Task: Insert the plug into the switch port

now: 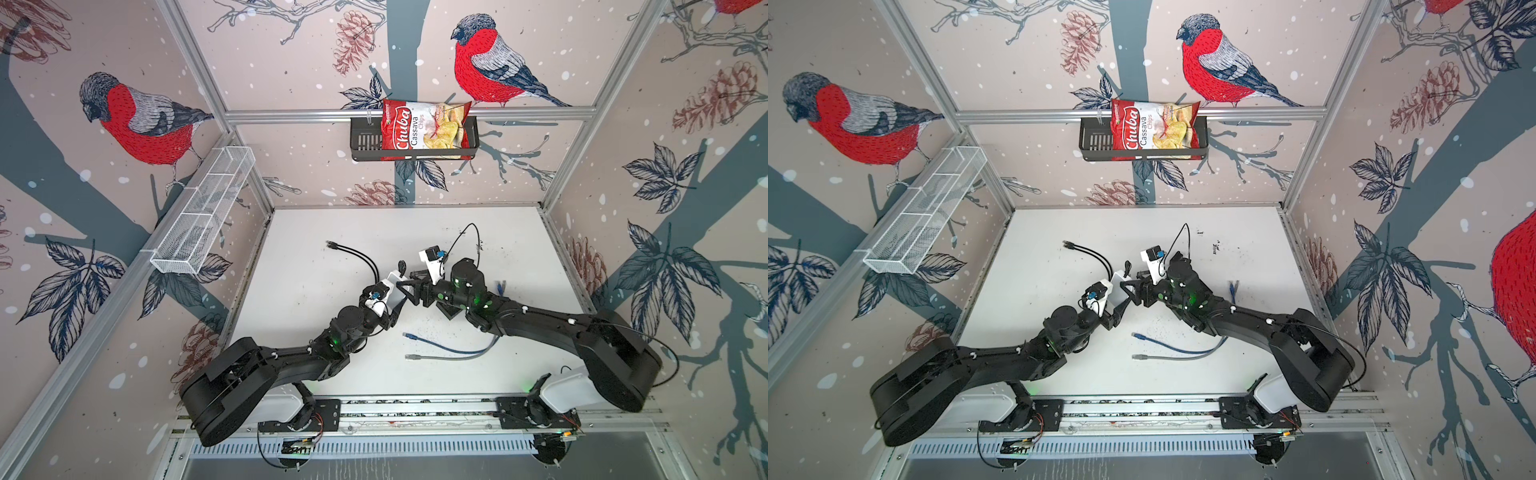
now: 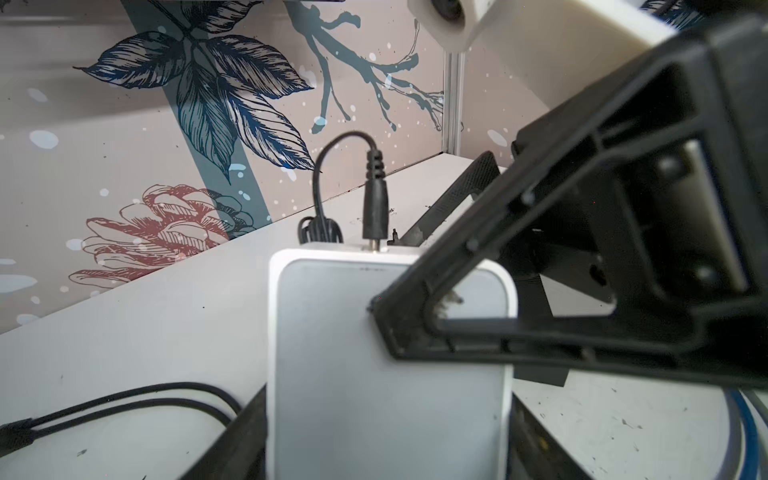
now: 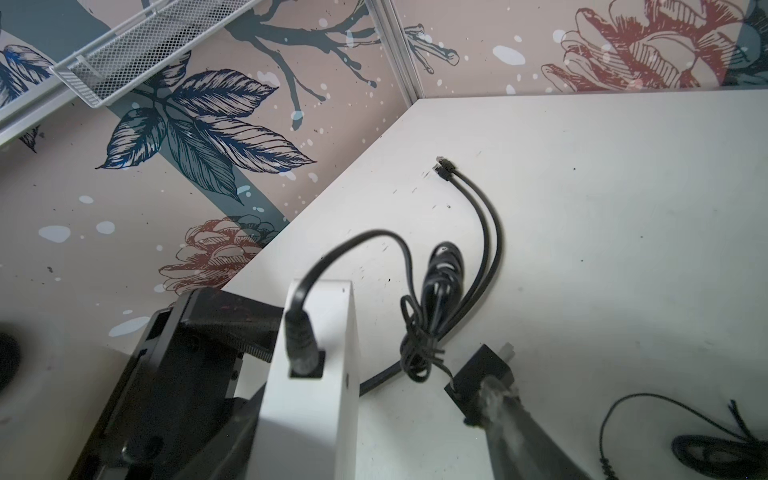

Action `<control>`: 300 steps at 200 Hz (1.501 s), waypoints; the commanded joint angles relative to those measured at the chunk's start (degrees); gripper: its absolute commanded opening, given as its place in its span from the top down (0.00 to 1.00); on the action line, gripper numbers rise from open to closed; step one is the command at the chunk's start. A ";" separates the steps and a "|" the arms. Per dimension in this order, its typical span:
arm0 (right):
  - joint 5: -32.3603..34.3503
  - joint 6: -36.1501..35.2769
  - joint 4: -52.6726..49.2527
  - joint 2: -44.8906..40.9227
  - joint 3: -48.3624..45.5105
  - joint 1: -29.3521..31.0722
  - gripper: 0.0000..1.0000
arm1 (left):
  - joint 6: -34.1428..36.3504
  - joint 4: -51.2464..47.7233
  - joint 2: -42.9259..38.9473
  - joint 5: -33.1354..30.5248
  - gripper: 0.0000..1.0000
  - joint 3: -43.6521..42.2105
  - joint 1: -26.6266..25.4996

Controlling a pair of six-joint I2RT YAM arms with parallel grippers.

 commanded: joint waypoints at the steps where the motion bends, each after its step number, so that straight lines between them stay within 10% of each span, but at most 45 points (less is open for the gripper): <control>1: 3.55 -1.22 -0.63 -2.44 -0.93 -1.66 0.22 | -0.41 3.23 0.23 -0.89 0.77 0.14 0.10; 48: 5.24 -2.18 -1.79 -7.22 -2.74 -3.56 0.18 | -0.14 2.64 0.86 -0.90 0.78 0.46 0.06; 201: -1.73 0.25 -0.68 -1.79 2.87 -1.94 0.45 | 1.87 0.48 2.97 -1.09 0.78 2.13 -1.04; 300: -4.67 0.94 0.38 -0.74 3.23 -1.82 0.86 | 2.31 1.25 3.58 -1.61 0.79 1.98 -1.08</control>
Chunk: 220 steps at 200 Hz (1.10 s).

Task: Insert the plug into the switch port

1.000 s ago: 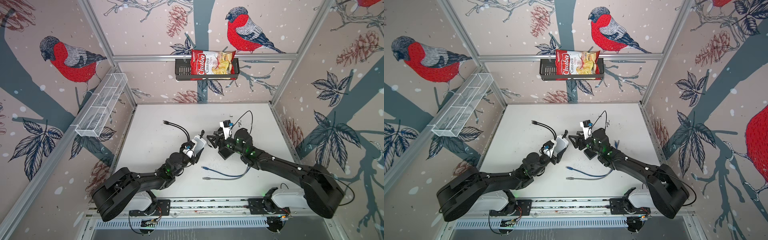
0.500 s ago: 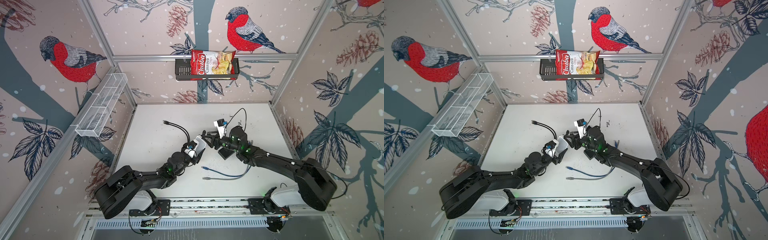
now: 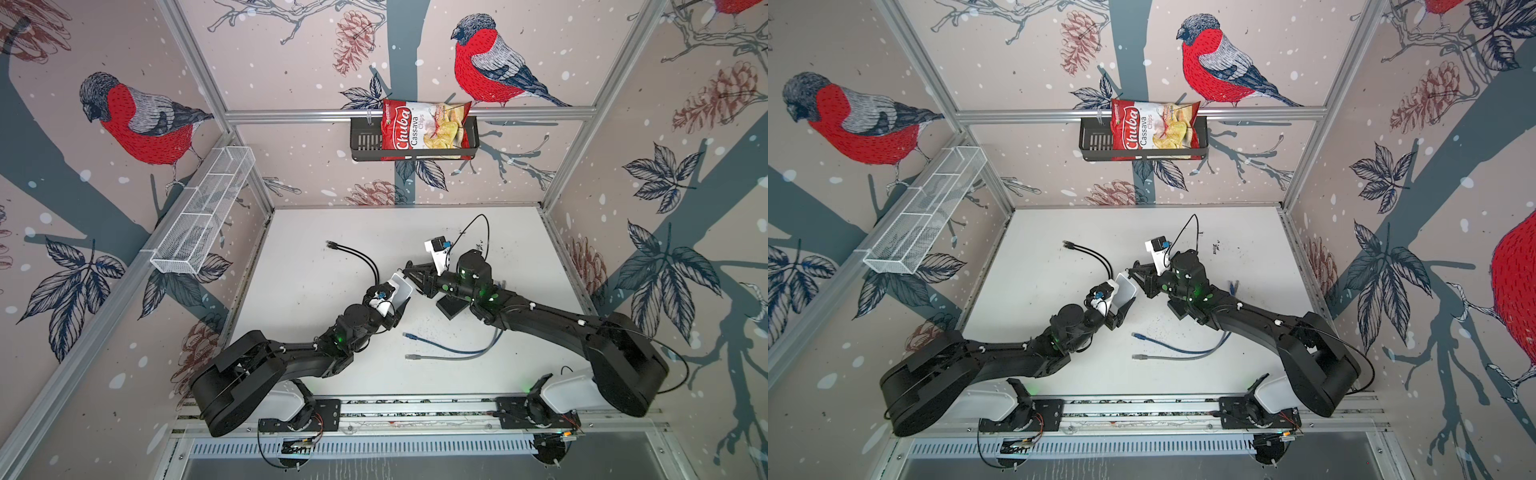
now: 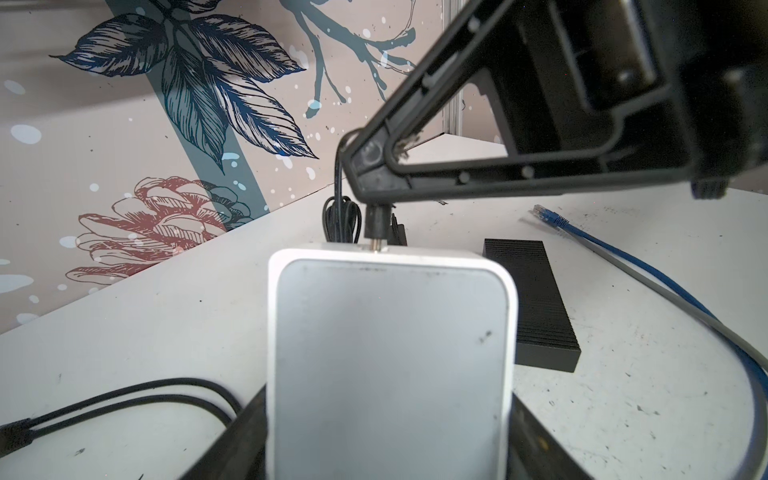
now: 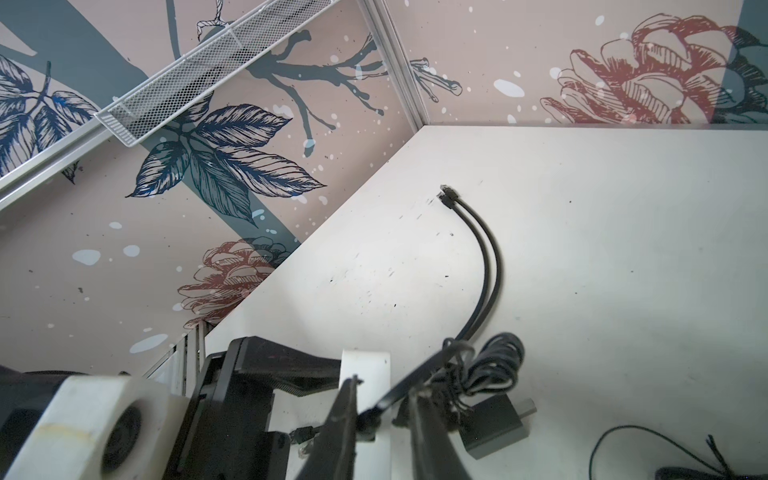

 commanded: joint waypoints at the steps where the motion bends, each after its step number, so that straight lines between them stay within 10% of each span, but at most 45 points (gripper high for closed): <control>1: -1.27 0.31 1.99 0.04 -0.04 0.04 0.86 | 0.54 2.26 0.19 -0.34 0.79 0.29 -0.06; 220: -5.88 4.75 3.75 4.96 -1.36 3.83 1.00 | 7.79 24.48 0.84 1.08 0.82 -2.34 -0.79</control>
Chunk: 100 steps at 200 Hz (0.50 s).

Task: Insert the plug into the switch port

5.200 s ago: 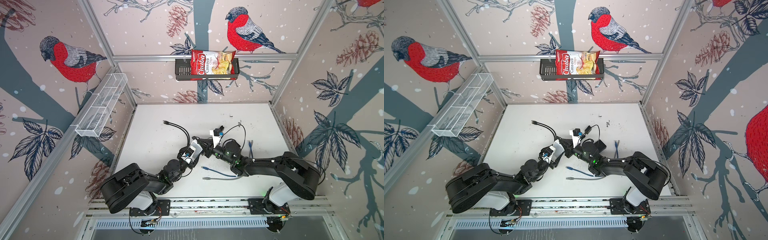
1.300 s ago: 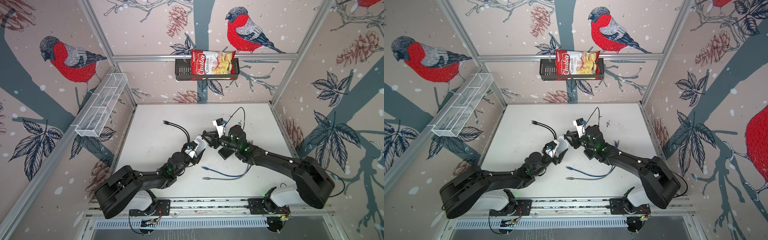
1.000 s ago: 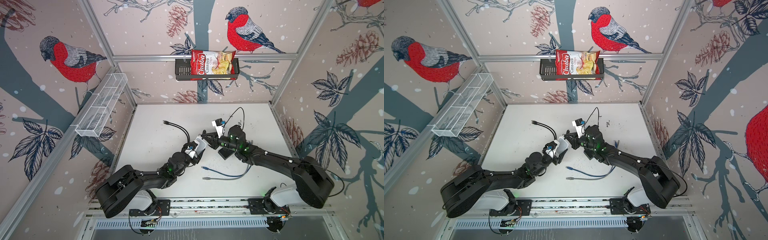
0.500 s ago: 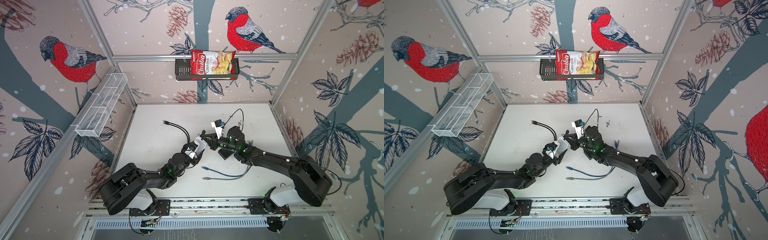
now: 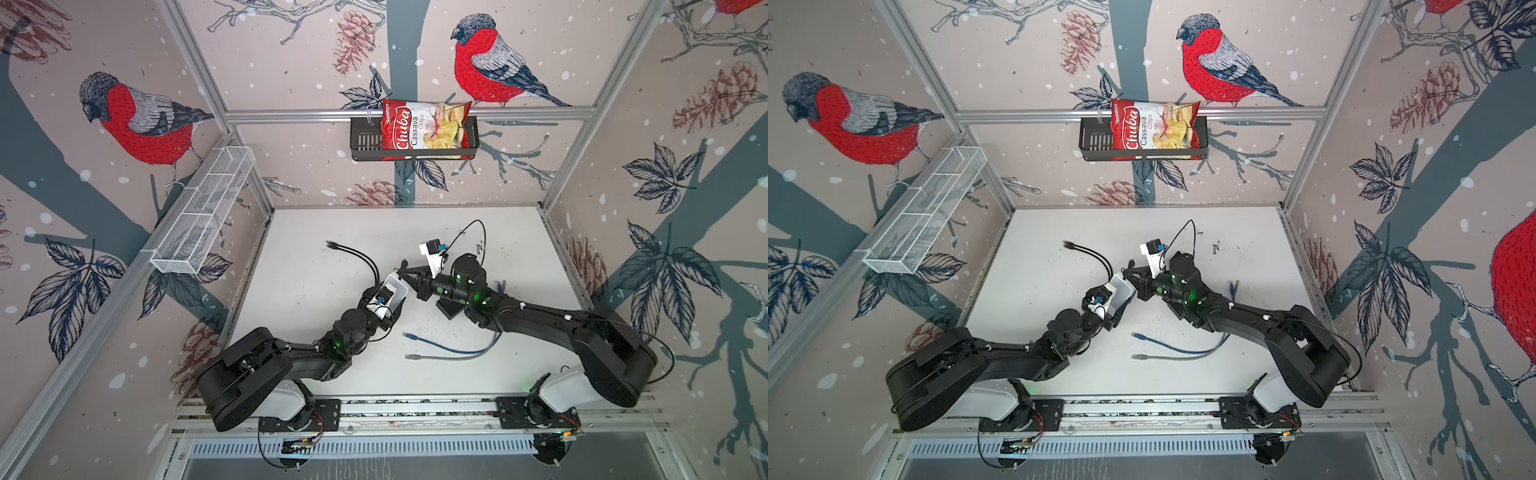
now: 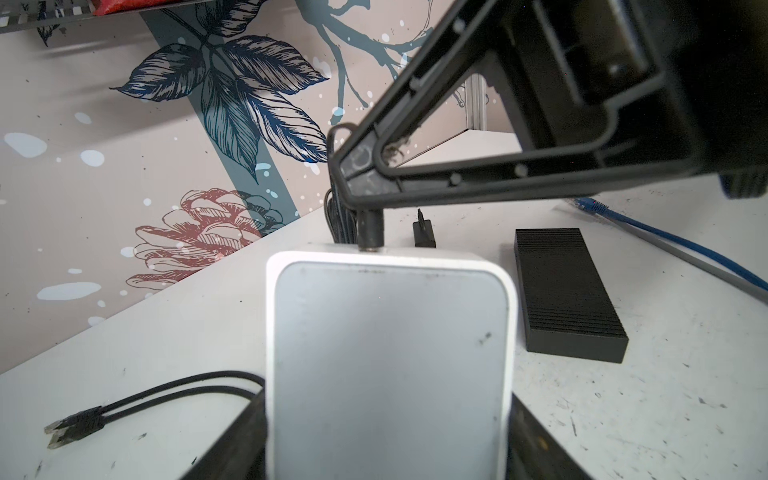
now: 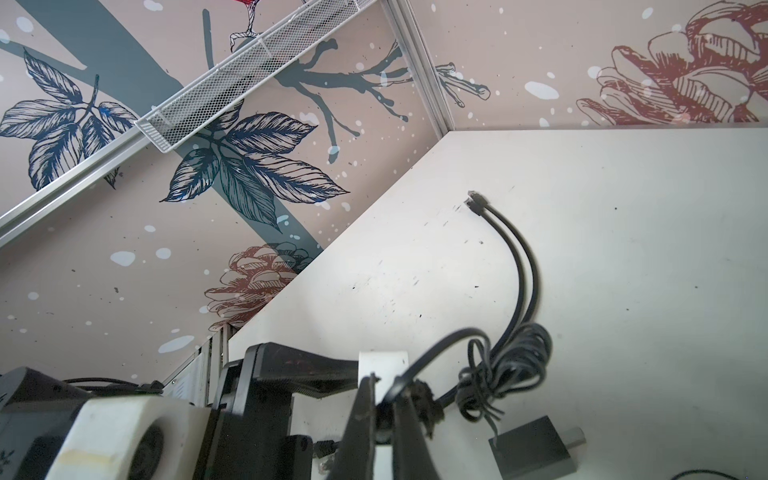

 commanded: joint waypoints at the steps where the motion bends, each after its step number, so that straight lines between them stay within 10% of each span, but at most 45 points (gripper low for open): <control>1: -4.88 1.54 -4.78 0.99 -0.23 1.38 1.00 | 2.37 17.65 -0.83 4.81 0.82 0.45 -0.42; 100: -6.69 2.96 -4.86 4.80 1.00 4.11 1.00 | 5.98 21.67 -3.37 5.75 0.83 1.32 -0.42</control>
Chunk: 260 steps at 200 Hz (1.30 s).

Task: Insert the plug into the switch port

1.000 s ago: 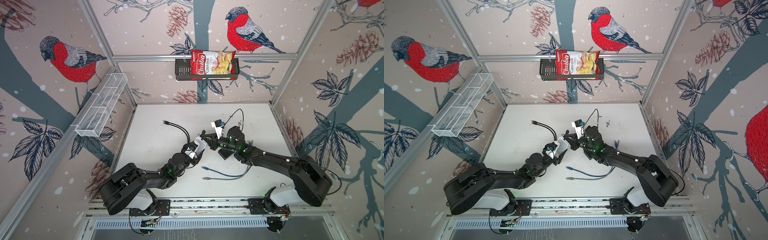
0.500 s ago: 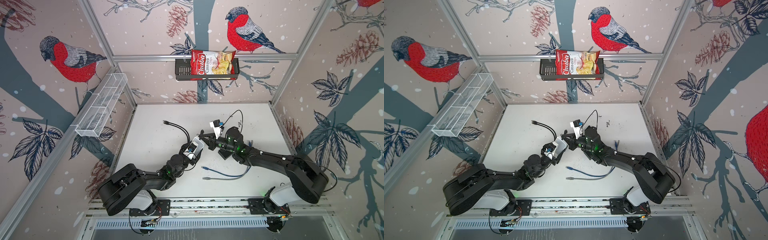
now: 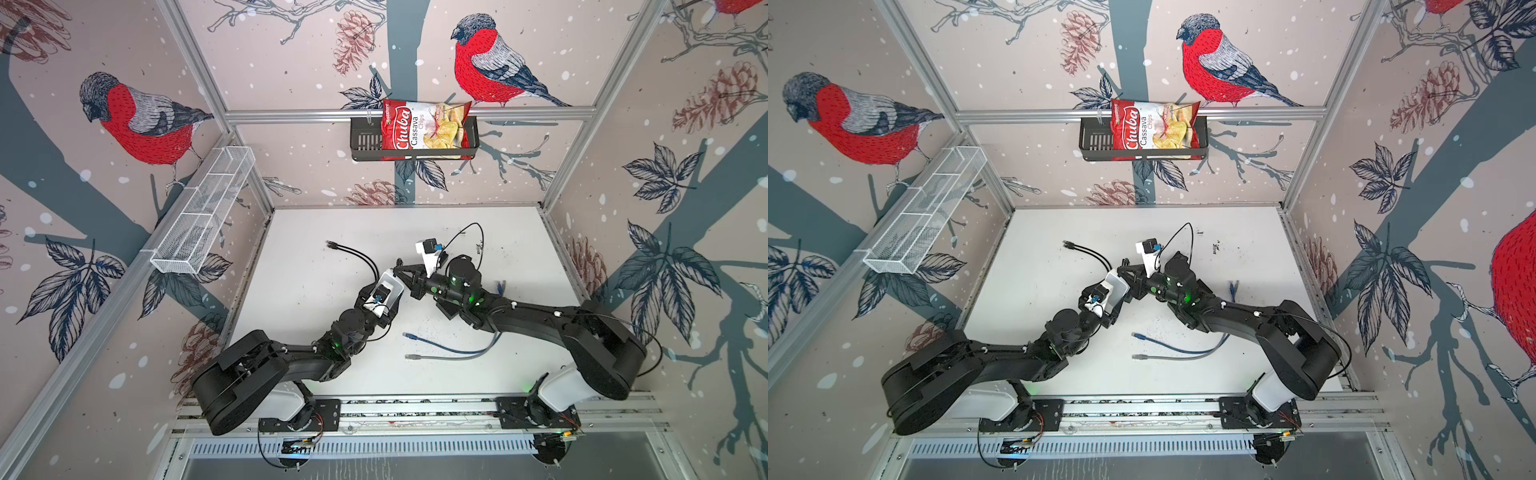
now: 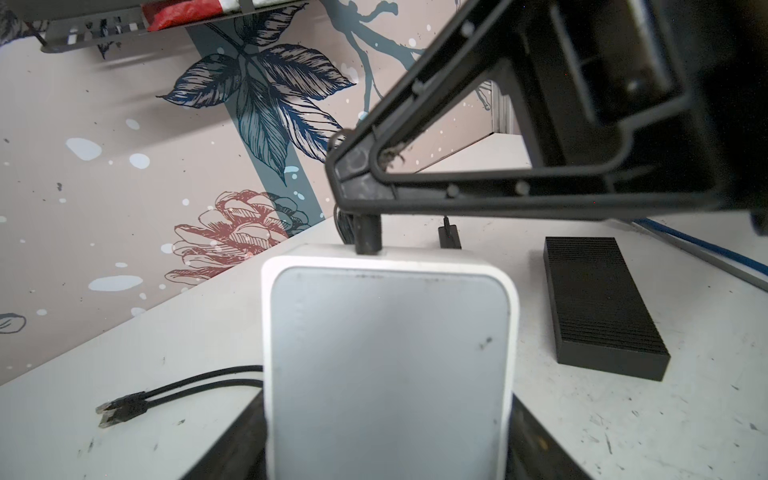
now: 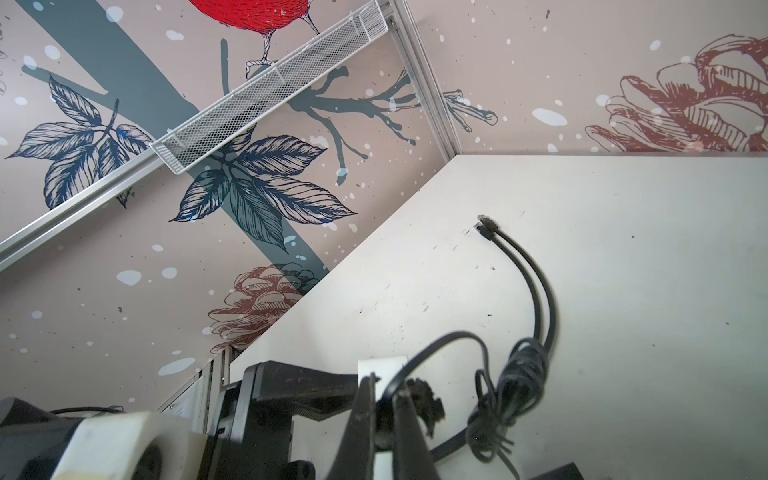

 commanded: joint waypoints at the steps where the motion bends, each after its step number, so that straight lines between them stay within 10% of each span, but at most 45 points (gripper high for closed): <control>1: -9.29 1.58 -10.41 1.58 -0.11 1.77 1.00 | 4.92 21.76 -1.52 9.62 0.83 1.30 -0.42; 260: -1.15 -2.46 -16.84 0.89 4.19 1.25 0.84 | -5.19 5.32 -3.22 4.15 0.84 -3.04 -0.42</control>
